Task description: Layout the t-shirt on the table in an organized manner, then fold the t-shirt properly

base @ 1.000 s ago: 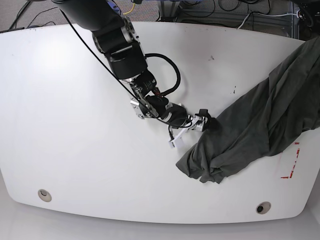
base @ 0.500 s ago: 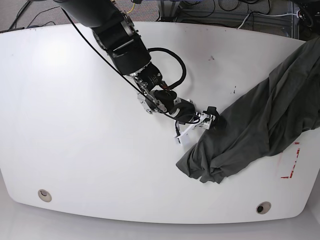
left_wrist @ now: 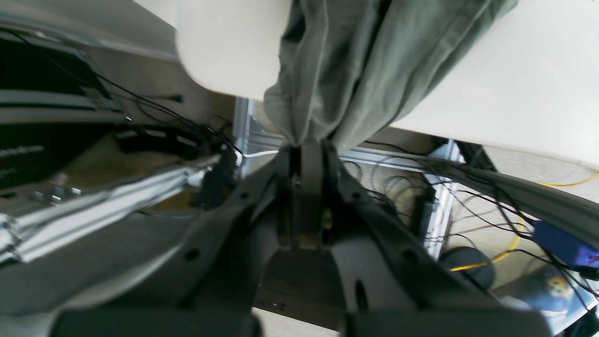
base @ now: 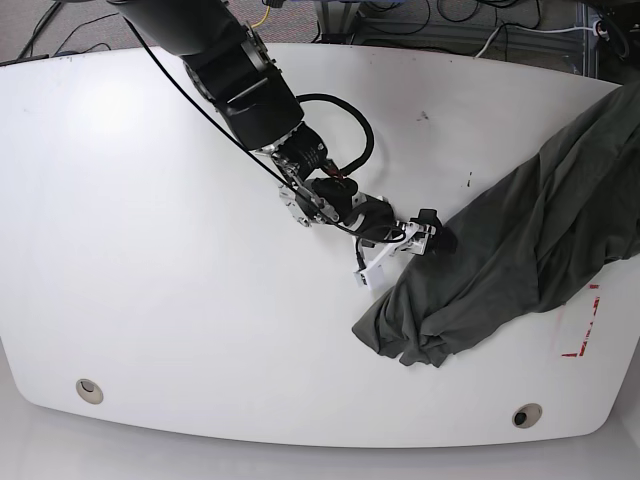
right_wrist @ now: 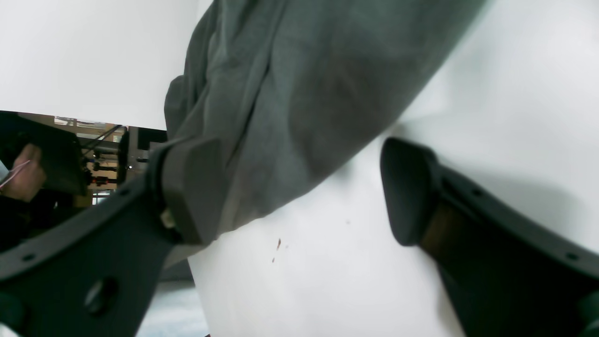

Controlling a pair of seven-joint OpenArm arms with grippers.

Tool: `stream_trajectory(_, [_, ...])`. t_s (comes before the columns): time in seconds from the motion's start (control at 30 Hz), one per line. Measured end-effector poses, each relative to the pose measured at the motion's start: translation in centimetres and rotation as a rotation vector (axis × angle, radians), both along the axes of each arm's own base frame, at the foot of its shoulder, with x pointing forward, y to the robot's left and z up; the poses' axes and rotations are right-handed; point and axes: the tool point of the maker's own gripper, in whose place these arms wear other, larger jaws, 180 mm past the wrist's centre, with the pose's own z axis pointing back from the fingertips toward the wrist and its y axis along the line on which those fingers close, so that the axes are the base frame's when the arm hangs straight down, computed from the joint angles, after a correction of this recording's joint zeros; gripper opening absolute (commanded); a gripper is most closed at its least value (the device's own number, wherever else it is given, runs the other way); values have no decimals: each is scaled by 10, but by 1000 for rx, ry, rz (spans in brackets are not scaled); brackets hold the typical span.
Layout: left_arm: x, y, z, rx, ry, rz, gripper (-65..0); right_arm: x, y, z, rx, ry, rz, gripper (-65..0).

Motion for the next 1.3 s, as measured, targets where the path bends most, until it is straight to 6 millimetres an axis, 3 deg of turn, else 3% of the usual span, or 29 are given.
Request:
stream_trajectory(0.2, [0, 0, 0, -1, 0, 1, -650, 15, -5, 9, 18, -44, -71, -154])
stream_trajectory(0.33, [0, 0, 0, -1, 0, 0, -650, 20, -11, 1, -11, -19, -115, -154])
stream_trajectory(0.43, [-2, 0, -1, -1, 4, 1, -650, 16, -12, -7, -40, -8, -114, -154])
stream_trajectory(1.0, [-31, -8, -17, -37, 90, 28, -650, 3, 1, -10, -43, -8, -70, -154])
stream_trajectory(1.13, [-24, -17, -27, -61, 114, -14, -650, 2, 2, -9, -41, -10, -65, -154])
stream_trajectory(1.3, [3, -35, -39, -112, 73, -71, -650, 2, 2, -9, -40, -10, -61, -154])
